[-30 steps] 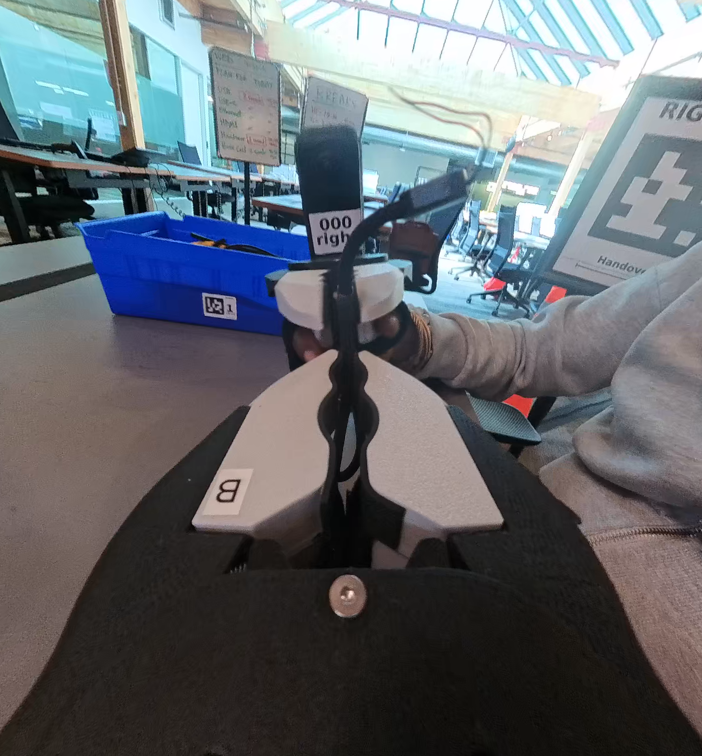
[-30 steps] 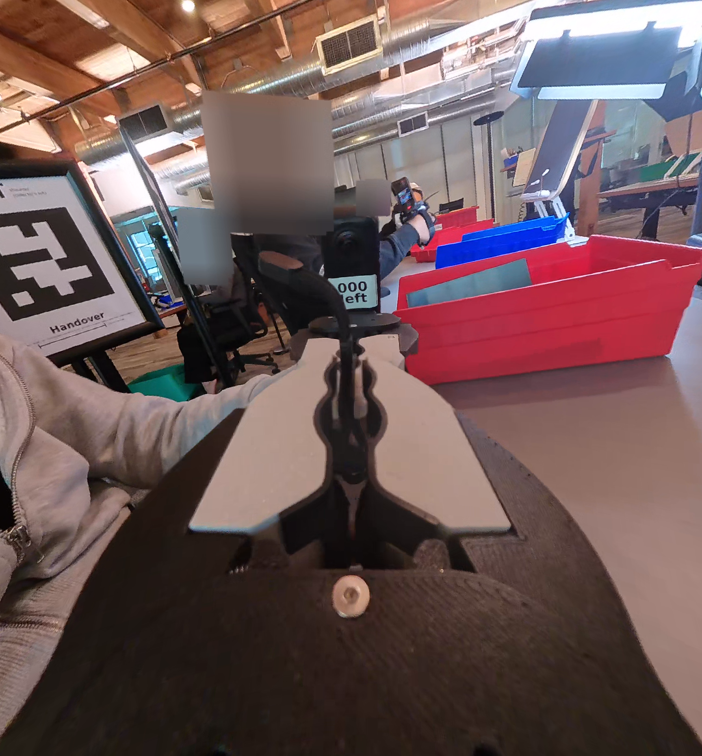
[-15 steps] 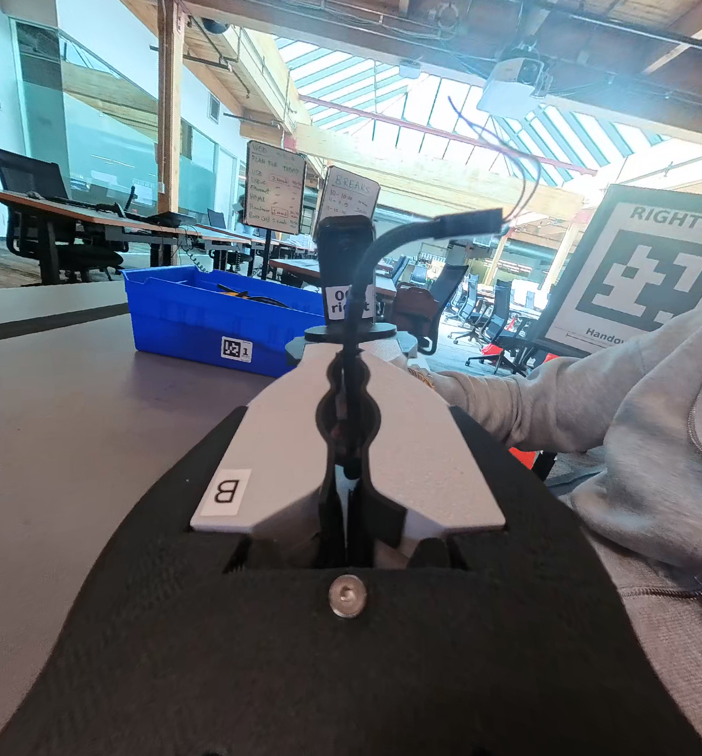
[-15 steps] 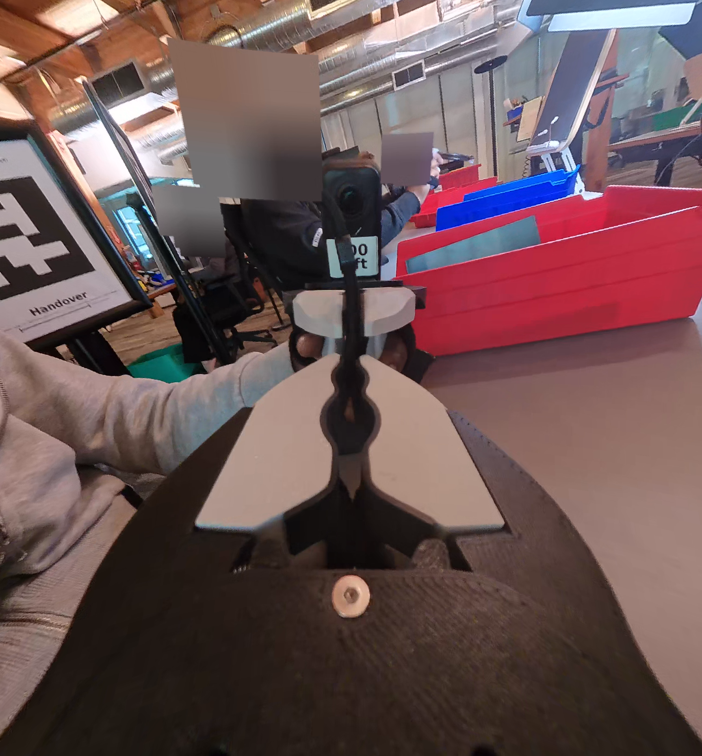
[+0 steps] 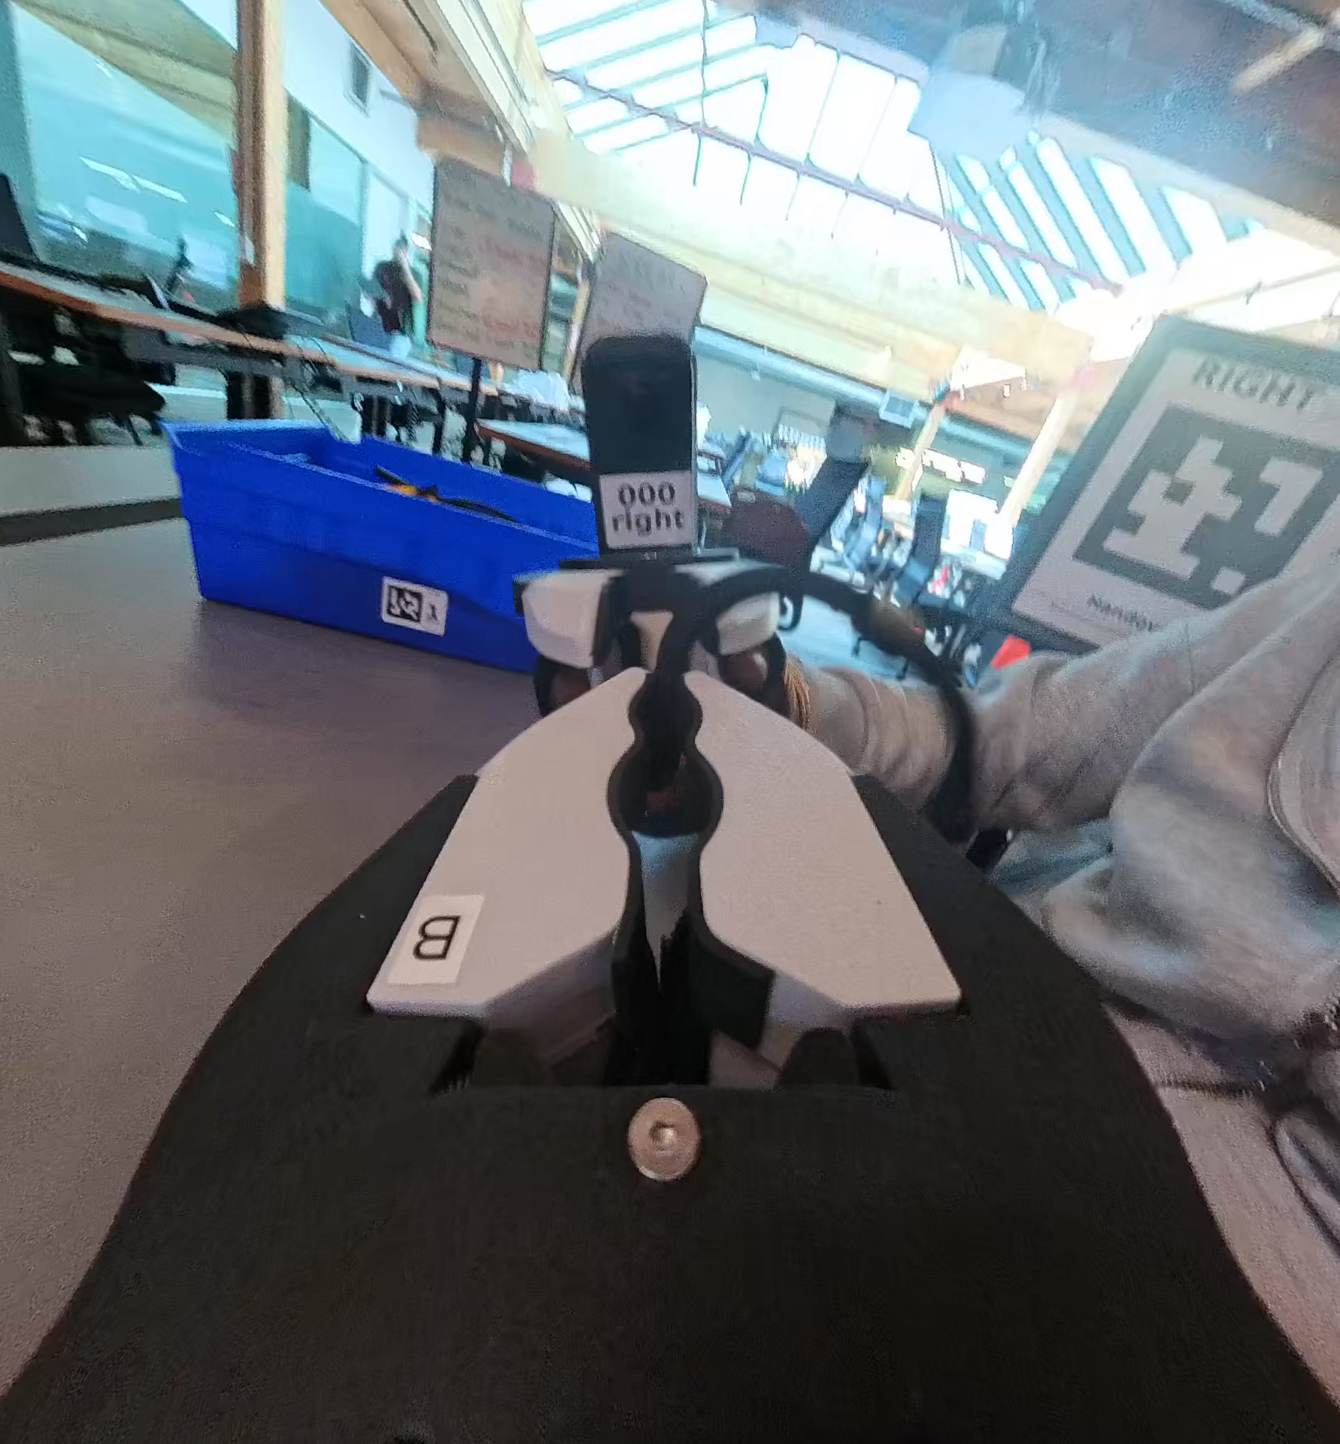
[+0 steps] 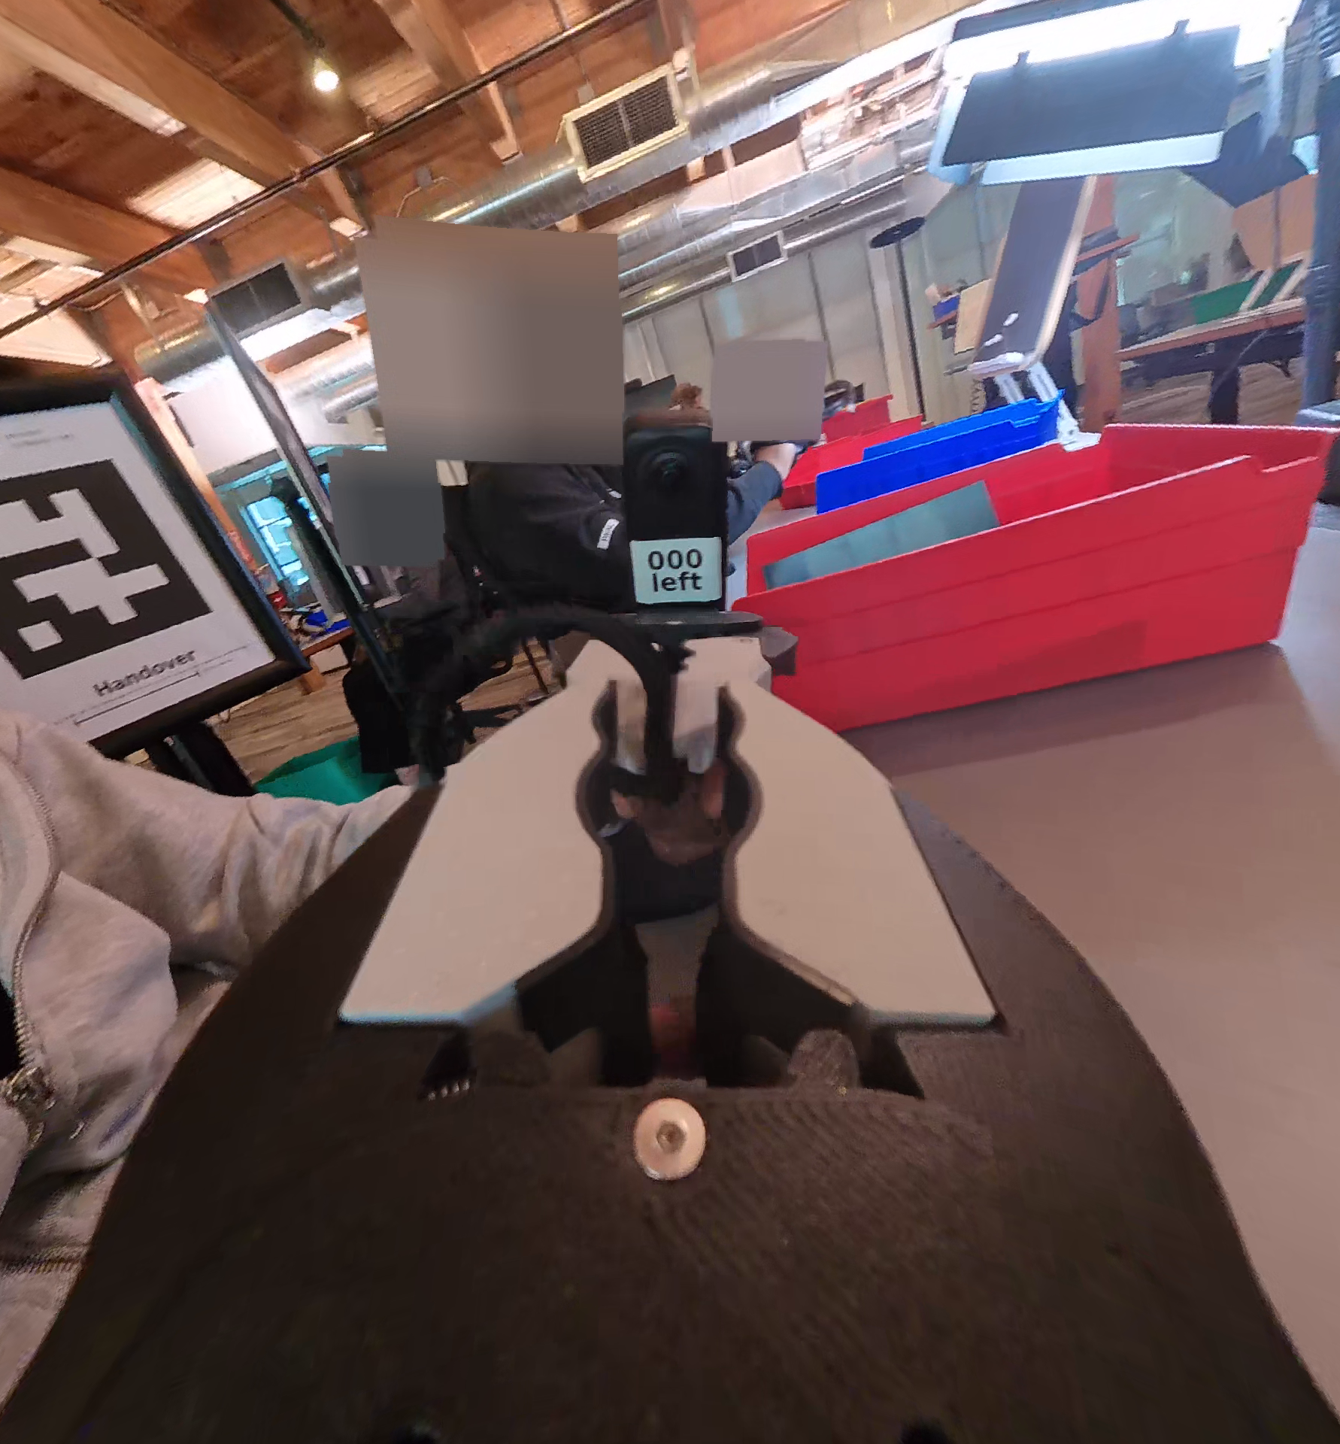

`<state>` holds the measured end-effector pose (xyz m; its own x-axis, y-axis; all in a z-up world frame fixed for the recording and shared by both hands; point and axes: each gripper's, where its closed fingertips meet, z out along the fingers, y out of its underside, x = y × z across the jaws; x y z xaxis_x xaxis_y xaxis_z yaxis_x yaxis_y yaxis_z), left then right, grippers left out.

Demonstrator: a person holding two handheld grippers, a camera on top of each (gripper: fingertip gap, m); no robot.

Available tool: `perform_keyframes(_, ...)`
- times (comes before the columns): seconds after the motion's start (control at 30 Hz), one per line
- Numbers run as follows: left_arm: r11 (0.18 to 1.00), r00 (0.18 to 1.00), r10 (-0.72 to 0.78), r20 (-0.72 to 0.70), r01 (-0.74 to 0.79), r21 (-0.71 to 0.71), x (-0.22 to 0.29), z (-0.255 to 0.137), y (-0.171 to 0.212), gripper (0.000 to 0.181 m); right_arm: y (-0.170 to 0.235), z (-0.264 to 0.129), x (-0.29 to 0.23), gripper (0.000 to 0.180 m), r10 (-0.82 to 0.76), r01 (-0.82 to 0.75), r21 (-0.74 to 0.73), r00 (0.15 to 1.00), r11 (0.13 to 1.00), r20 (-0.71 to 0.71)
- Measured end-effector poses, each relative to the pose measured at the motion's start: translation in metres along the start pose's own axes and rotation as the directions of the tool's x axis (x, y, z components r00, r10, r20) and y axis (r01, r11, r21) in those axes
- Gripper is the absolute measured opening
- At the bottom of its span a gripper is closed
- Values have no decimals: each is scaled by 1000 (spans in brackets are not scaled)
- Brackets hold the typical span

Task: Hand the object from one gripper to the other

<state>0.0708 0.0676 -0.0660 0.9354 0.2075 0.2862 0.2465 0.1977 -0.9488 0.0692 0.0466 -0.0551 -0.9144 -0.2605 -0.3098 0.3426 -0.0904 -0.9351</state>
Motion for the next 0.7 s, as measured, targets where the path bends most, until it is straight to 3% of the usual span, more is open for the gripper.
perform_keyframes(0.1, 995, 1000, -14, 9, 13, 102, -3, -7, -16, 3, 4, 0, 4, 32, 12, -12, -25, 1000, 1000, -21)
perform_keyframes(0.23, 995, 1000, 2, 8, -3, 98, -1, -6, -15, 3, 22, 9, 4, 28, -74, 69, -122, 996, 990, -43)
perform_keyframes(0.33, 997, 1000, 14, 13, -15, 81, -1, -4, -12, 4, 23, 12, 5, 6, -138, 129, -123, 988, 984, -68)
perform_keyframes(0.43, 994, 999, 20, 31, -23, 107, -3, -6, -16, 11, 15, 7, 5, 4, -145, 137, -100, 987, 985, -73)
perform_keyframes(0.5, 990, 997, 39, 60, -46, 134, -5, -8, -21, 31, -1, -1, 7, 4, -165, 160, -59, 981, 985, -101)
perform_keyframes(0.6, 984, 990, 69, 121, -88, 157, -11, -11, -24, 39, -40, -27, 14, 4, -276, 286, 10, 933, 958, -230)
perform_keyframes(0.7, 985, 982, 64, 179, -92, 149, -20, -14, -23, 41, -89, -70, 19, 4, -422, 473, 13, 798, 881, -430)
